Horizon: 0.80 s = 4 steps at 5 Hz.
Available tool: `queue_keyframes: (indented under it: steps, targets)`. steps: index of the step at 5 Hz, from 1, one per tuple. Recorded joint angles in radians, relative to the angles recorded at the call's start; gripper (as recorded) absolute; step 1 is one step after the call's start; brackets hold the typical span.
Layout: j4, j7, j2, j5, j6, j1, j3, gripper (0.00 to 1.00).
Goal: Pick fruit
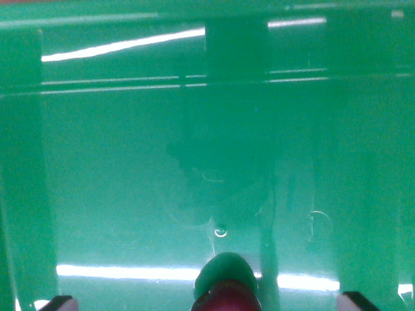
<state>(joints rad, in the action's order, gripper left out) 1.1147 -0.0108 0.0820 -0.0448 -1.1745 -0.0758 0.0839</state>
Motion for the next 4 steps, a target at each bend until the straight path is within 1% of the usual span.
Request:
queue_keyframes:
  steps: [1, 2, 3, 4]
  targets:
    - [0.000, 0.000, 0.000, 0.0000, 0.000, 0.0000, 0.000, 0.00]
    - [-0.048, 0.003, 0.009, 0.0026, 0.048, 0.0000, -0.002, 0.00]
    - [-0.048, 0.003, 0.009, 0.0026, 0.048, 0.0000, -0.002, 0.00]
    - [-0.094, 0.005, 0.017, 0.0051, 0.093, 0.0001, -0.004, 0.00]
